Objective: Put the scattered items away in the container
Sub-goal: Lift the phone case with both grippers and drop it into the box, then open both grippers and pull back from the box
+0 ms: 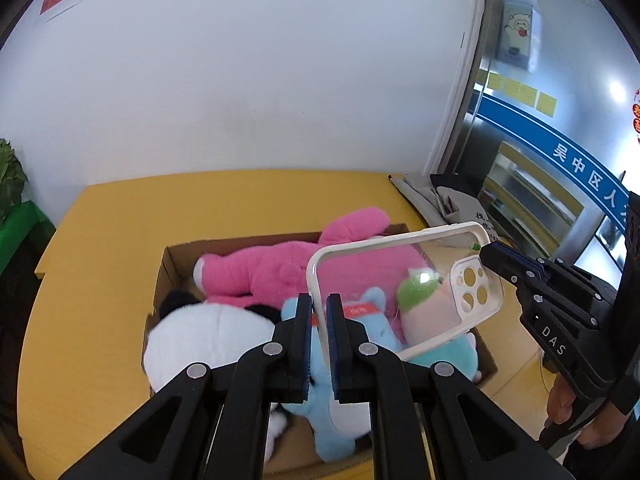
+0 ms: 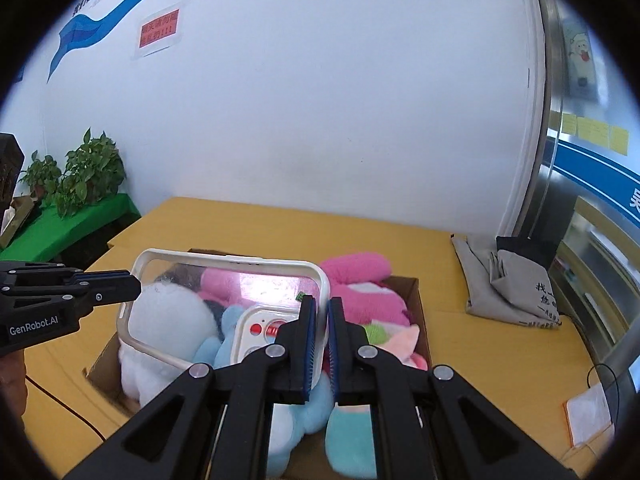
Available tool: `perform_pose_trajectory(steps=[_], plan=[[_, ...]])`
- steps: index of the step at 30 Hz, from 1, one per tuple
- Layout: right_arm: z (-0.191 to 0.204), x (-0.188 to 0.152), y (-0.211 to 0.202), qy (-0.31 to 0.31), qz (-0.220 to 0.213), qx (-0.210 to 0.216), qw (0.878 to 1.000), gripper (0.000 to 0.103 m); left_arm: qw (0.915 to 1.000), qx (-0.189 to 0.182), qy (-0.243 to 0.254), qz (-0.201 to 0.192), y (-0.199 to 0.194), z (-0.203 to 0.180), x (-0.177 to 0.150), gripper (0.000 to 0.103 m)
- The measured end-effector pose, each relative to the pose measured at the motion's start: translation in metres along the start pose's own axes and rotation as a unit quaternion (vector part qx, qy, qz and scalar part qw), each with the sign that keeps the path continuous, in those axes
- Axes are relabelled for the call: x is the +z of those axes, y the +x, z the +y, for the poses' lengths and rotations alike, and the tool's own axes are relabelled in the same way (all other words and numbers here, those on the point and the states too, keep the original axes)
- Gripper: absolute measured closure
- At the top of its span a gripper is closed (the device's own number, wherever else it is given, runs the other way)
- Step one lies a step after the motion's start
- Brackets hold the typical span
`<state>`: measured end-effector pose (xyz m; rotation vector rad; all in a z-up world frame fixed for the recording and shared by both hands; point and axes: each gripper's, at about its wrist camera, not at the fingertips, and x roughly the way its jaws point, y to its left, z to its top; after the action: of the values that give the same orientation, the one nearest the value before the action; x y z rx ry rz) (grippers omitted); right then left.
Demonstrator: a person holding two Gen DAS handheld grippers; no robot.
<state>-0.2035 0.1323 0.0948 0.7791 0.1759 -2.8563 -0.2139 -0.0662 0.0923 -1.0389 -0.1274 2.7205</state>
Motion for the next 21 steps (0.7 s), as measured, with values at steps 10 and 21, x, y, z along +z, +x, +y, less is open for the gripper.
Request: perform_pose_trajectory(steps=[10, 21], plan=[[-0.006, -0.035, 0.166, 0.039, 0.150, -0.017, 0.988, 0.096, 0.9883, 0.031, -0.055, 0.139, 0.173, 0.049, -0.002, 0.097], [-0.020, -0.050, 0.093, 0.027, 0.051, -0.029, 0.998, 0.022, 0.9941, 0.059, -0.075, 0.051, 0.078, 0.044, -0.021, 0.014]])
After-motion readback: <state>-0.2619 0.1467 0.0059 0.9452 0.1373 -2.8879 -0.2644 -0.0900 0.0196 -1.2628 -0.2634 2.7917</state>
